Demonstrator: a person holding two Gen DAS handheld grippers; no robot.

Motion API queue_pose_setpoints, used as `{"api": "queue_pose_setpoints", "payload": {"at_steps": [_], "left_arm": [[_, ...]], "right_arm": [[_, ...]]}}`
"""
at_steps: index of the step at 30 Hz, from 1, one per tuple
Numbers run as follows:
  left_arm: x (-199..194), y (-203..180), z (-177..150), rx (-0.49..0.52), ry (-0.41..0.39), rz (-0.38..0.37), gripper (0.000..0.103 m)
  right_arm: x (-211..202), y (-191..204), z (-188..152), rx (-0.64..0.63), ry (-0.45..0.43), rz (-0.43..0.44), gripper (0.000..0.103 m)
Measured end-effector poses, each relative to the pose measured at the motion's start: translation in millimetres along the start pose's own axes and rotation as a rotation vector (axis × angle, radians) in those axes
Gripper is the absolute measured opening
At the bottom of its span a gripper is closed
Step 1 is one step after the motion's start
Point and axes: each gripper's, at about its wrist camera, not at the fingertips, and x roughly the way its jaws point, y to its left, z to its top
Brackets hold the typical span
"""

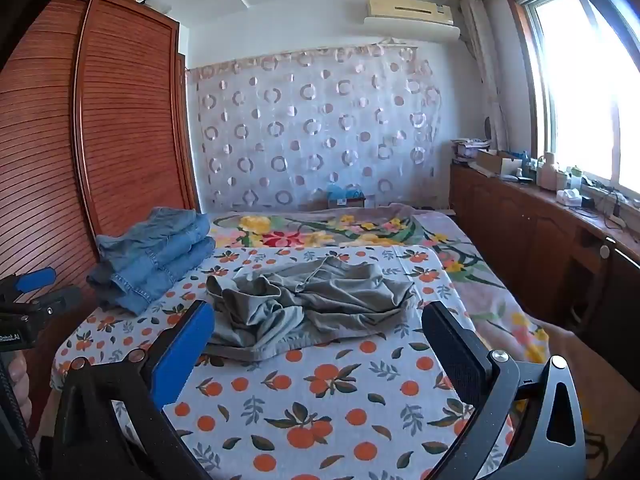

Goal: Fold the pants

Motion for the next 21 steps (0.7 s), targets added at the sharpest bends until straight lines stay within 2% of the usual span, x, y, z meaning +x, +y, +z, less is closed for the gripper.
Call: {"api": "queue_pose_setpoints", "payload": {"at_steps": [21], "left_arm": [[-1.4,2.6,-0.4,-0.003,0.001,0.004,0.102]], "right_arm": [[-4.6,2.2,0.2,-0.017,0.0,-0.003,0.103]]}}
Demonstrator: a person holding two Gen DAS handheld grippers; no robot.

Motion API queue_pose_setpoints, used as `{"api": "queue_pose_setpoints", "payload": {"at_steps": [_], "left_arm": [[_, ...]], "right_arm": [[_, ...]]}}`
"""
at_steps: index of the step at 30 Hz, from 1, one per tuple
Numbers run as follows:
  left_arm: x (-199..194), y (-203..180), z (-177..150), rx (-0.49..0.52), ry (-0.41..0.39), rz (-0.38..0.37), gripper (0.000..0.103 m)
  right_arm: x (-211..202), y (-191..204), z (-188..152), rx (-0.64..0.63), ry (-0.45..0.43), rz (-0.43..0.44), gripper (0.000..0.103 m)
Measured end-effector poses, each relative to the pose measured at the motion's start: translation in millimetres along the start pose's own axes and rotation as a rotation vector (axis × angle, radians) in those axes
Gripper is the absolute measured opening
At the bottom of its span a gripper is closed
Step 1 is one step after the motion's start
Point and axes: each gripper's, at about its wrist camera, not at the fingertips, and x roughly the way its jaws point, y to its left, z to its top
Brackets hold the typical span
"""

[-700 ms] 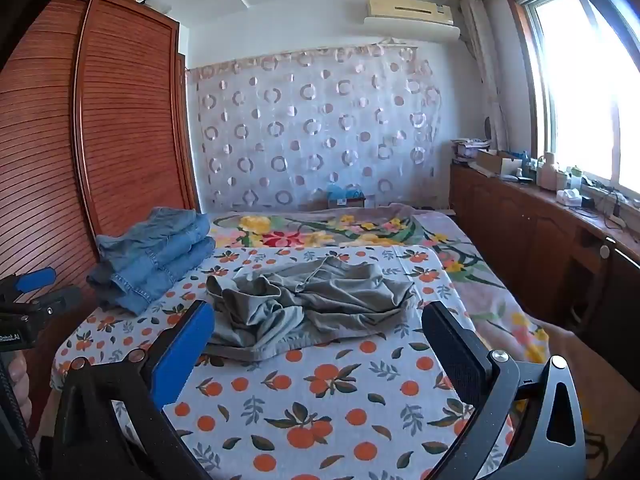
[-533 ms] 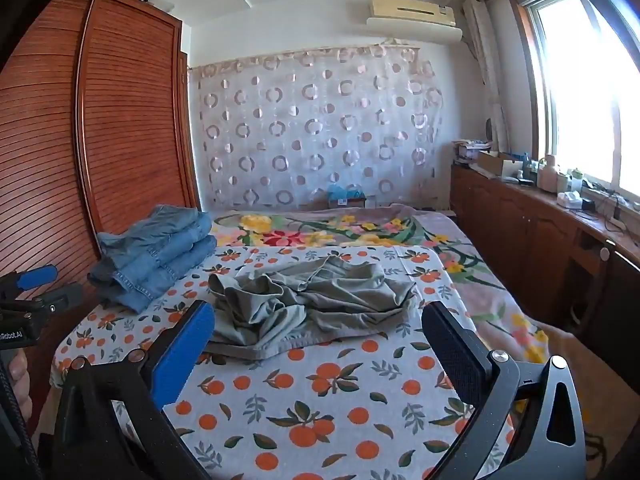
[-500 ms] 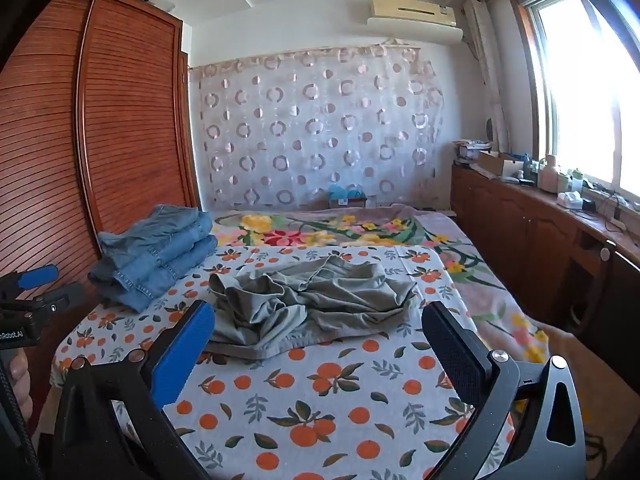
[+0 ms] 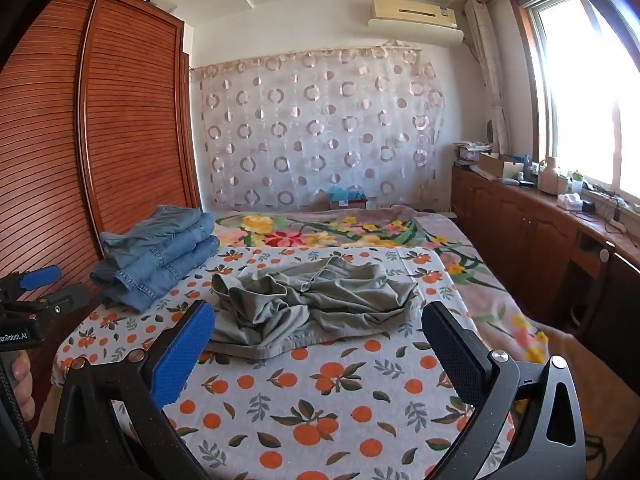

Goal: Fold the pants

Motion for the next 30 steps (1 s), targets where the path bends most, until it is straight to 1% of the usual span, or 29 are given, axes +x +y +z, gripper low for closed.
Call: {"api": "queue_pose_setpoints", "payload": {"at_steps": [30], "left_arm": [[0.4,-1.4,-0.4,0.0,-0.006,0.001,0.102]], "right_arm": [[-4.8,3.5,0.6,-0.001,-0.014,0.0,0.103]]}}
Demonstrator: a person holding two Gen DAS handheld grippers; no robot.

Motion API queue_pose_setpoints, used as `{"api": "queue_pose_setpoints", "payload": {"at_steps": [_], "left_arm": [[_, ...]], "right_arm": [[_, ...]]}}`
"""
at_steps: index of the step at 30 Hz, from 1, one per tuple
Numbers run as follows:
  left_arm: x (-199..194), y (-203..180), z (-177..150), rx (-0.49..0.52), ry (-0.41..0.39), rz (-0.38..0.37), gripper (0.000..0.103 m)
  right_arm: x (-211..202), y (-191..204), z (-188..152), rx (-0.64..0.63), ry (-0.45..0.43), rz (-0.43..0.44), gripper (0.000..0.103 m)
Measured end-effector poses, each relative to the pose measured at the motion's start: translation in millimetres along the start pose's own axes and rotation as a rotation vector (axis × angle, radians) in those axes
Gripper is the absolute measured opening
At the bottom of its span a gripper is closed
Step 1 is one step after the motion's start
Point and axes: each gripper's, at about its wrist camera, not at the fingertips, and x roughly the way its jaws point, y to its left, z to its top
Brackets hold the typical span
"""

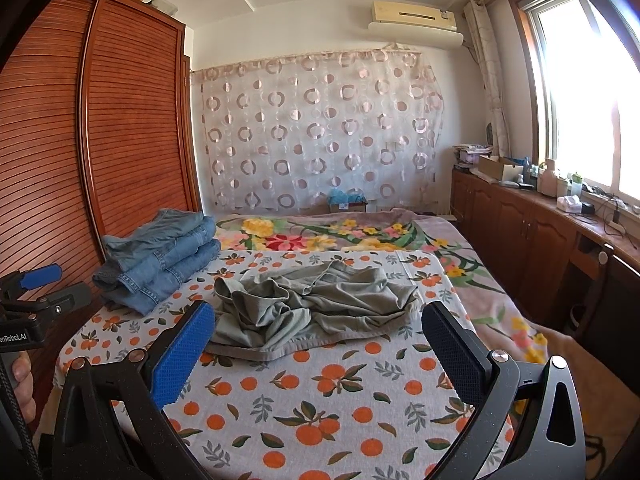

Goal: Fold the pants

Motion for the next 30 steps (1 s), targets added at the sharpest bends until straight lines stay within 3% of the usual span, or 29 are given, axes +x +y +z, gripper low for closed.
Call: {"api": "queue_pose_setpoints", "payload": {"at_steps": [30], "left_arm": [[-2.5,-5.2,3.9,0.004,-0.007,0.003,0.102]], "right_arm": [[-1.7,1.3,-2.1,0.001,-0.003,0.001,0.103]]}}
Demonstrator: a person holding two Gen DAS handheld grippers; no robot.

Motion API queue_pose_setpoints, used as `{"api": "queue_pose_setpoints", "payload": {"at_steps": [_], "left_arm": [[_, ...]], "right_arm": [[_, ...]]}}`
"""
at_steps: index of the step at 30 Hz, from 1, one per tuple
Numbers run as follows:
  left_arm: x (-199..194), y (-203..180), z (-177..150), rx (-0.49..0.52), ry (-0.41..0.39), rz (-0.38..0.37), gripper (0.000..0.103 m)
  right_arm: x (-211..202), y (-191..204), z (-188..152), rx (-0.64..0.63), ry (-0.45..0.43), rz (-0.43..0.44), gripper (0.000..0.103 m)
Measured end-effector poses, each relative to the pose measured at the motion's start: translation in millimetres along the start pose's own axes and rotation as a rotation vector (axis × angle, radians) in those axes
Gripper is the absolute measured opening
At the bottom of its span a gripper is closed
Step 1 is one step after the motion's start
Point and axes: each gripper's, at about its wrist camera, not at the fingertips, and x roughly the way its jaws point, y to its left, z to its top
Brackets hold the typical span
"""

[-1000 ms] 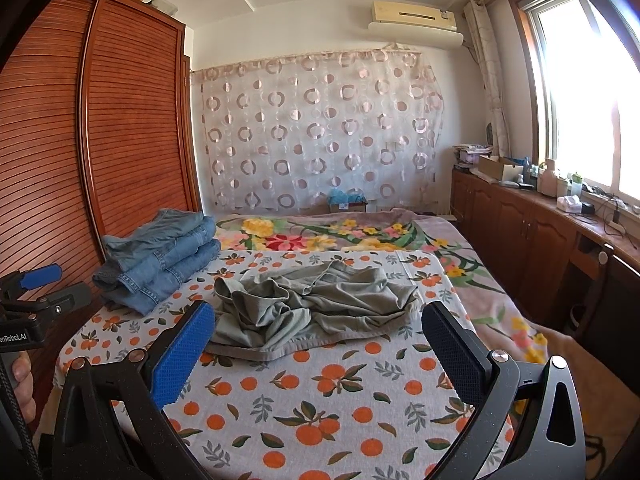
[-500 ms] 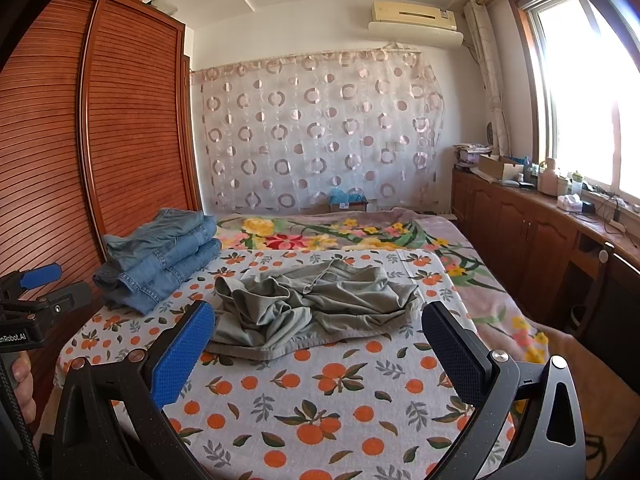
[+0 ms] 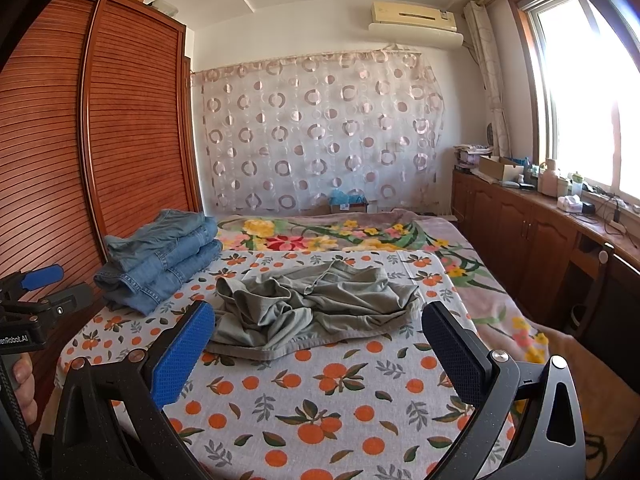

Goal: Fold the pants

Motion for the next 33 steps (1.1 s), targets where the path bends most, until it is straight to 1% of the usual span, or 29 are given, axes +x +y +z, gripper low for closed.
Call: {"api": "queue_pose_setpoints", "payload": {"at_steps": [9,13,18,21,22,26,29,33], "left_arm": [[-2,-4,1,0.002,0.005,0.001,0.102],[0,-6,-1,0.002,0.024,-0.002,0.102],[11,-5,-9,0.007,0.053,-0.016,0.102],[25,-3,-16,0.012,0.078,-0.046,0.102],[28,-2,-18,0.014,0.085,-0.06,0.102],[46,-4,-25,0.024,0.119,-0.108,0.102],[60,-7,-30,0.049,0.14,-0.114,0.102],[84,-12,-35,0.078,0.183,-0.132,0.102]], "right_arm": [[2,0,-1,0.001,0.008,0.001,0.103],[5,-2,-4,0.004,0.02,-0.001,0.103],[11,-9,-8,0.008,0.046,0.009,0.103],[17,-15,-10,0.019,0.065,0.008,0.103],[19,-17,-11,0.018,0.072,0.008,0.102],[27,-23,-14,0.011,0.102,-0.003,0.092],[29,-26,-15,0.006,0.124,-0.006,0.084],[30,-30,-16,0.008,0.144,-0.009,0.084]]}}
